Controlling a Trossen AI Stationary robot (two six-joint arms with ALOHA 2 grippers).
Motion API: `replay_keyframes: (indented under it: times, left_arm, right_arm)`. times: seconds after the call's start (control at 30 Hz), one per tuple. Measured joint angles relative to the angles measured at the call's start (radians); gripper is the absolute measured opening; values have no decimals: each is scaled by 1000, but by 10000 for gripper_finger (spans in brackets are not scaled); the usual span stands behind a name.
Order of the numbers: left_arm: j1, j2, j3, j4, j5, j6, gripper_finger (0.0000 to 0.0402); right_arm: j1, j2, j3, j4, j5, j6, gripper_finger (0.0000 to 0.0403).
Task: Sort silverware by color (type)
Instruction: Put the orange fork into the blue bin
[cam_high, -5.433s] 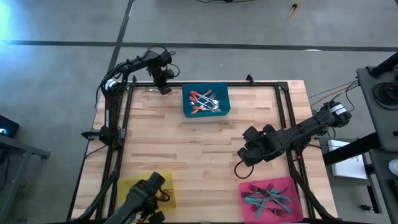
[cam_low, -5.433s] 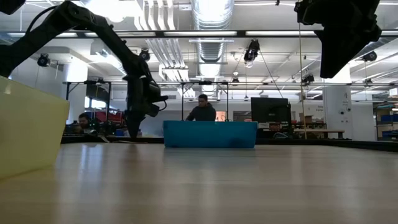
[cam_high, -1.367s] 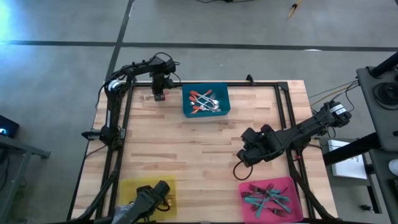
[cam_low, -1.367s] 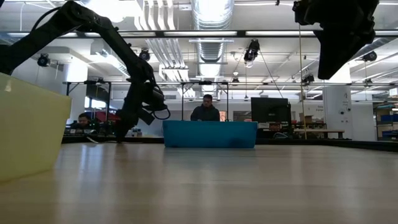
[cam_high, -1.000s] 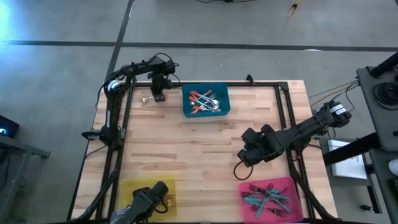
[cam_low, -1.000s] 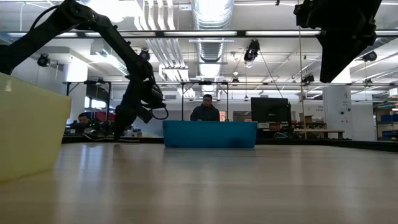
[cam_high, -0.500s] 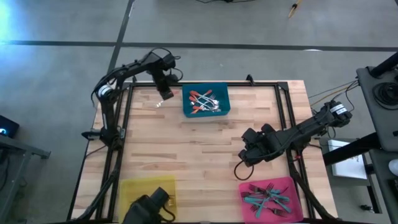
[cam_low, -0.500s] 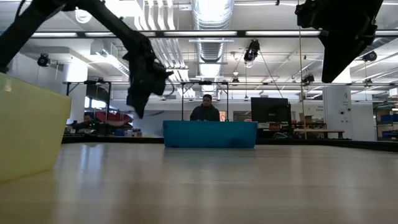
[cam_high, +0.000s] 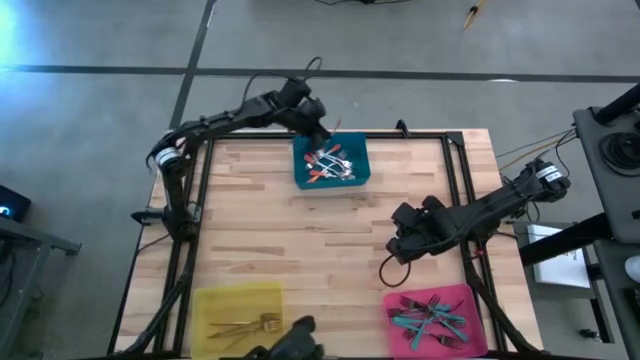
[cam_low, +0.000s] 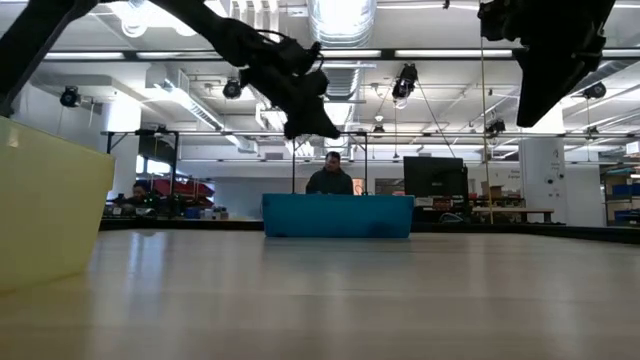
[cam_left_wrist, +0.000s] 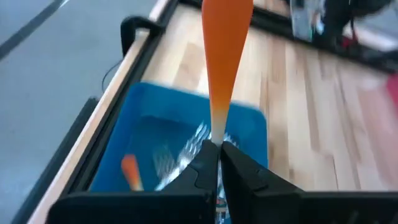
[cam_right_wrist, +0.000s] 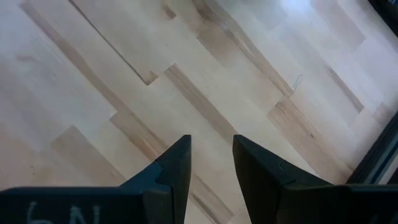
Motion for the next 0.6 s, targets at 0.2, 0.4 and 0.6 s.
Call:
replay_keyframes:
  times: [0.2, 0.4, 0.6]
  left_arm:
    - [0, 86, -1, 59, -109, -159, 0]
    - [-3, 139, -3, 40, -65, -211, 0]
    - [-5, 141, -3, 18, -63, -246, 27]
  right_arm:
    - [35, -26, -15, 1, 0, 2, 112]
    - [64, -49, -35, -9, 0, 27, 112]
    - [68, -77, -39, -57, 1, 26, 112]
